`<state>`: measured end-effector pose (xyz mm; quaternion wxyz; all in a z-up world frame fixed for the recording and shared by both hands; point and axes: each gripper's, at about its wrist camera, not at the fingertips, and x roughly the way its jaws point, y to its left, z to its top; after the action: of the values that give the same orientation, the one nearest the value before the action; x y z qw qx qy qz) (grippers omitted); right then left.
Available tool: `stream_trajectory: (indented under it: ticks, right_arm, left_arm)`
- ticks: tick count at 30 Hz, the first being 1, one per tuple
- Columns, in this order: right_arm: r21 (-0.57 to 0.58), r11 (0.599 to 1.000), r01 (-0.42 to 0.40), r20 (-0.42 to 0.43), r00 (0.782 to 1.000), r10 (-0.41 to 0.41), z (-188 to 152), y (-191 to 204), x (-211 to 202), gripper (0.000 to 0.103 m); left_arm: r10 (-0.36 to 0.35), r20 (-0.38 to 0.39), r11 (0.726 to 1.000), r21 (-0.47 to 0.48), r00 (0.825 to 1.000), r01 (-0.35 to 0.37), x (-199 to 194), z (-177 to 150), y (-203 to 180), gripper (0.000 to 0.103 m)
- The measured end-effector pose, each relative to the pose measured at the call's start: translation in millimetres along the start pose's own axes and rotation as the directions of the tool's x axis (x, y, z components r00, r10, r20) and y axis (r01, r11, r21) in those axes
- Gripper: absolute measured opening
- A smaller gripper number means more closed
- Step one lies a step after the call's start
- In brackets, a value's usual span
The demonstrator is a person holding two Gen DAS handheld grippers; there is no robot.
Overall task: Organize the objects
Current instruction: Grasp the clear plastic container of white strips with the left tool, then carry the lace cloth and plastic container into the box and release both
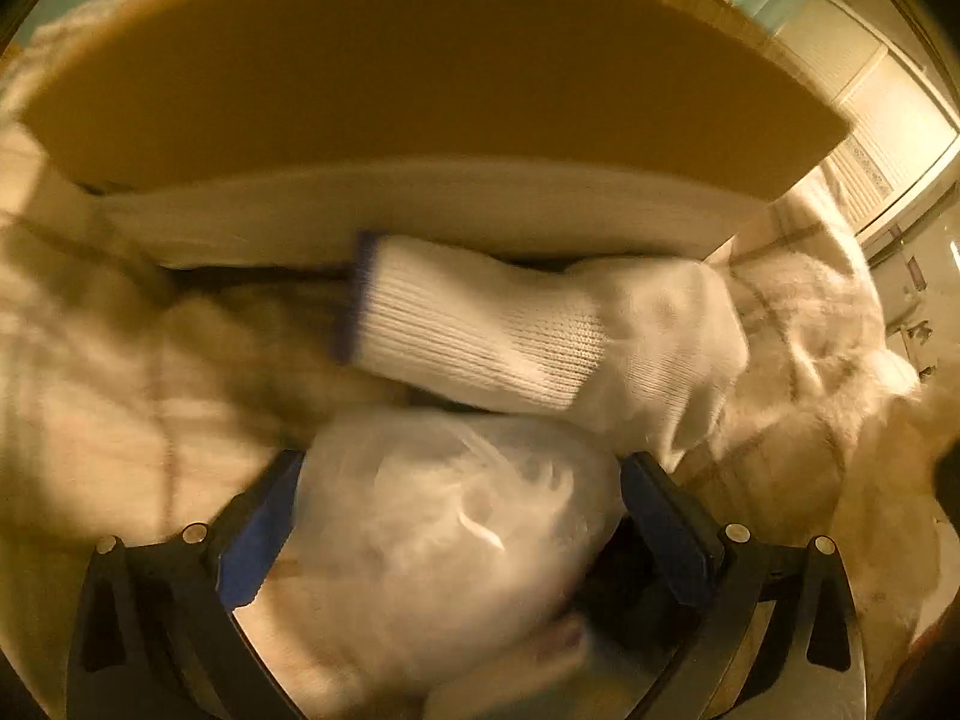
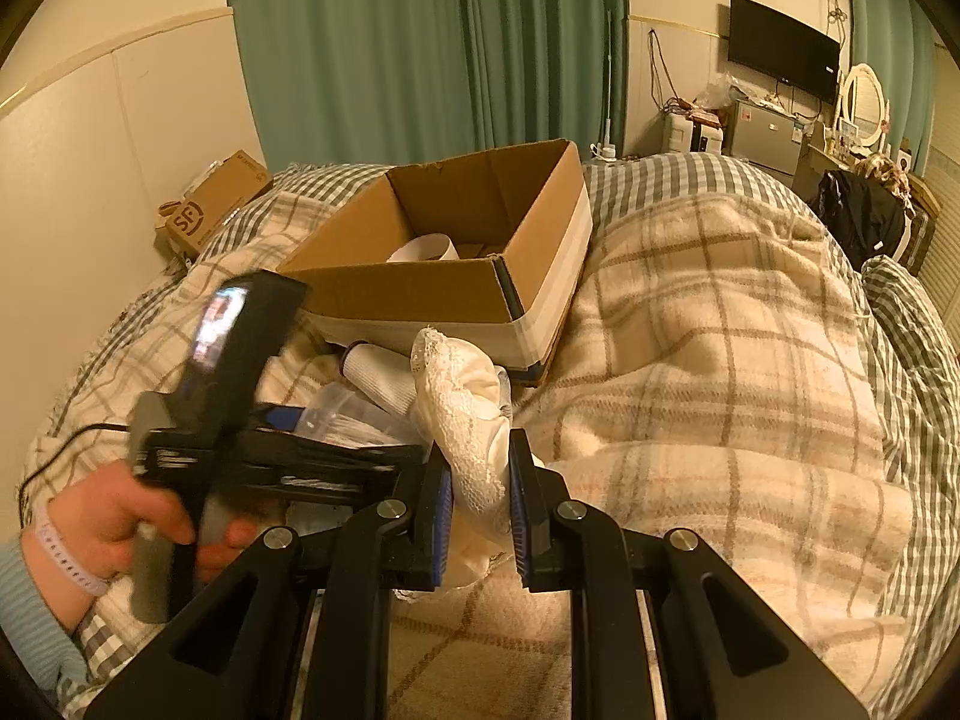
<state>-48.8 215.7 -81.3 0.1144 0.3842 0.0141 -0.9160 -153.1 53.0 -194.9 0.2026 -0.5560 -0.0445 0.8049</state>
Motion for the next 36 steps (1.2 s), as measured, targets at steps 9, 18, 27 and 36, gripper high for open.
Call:
stream_trajectory:
  ticks: [9,18,27,36]
  right_arm:
    - [0.026,1.000,0.012,0.023,1.000,-0.012,3,-11,-8,0.016]
    - [0.020,0.999,0.031,0.051,0.998,-0.032,6,-9,-18,0.016]
    - [-0.014,0.999,0.050,0.137,0.989,-0.047,22,8,-61,0.015]
    - [-0.128,0.991,0.029,0.238,0.971,0.002,75,40,-105,0.015]
  left_arm:
    - [0.015,0.041,0.999,0.041,0.999,-0.017,-25,-12,-14,0.073]
    - [0.181,0.247,0.972,0.100,0.952,-0.211,-104,-33,-34,0.068]
    - [0.239,0.399,0.948,0.101,0.885,-0.302,-169,-29,-77,0.067]
    - [0.211,0.495,0.951,0.095,0.843,-0.294,-230,-11,-80,0.067]
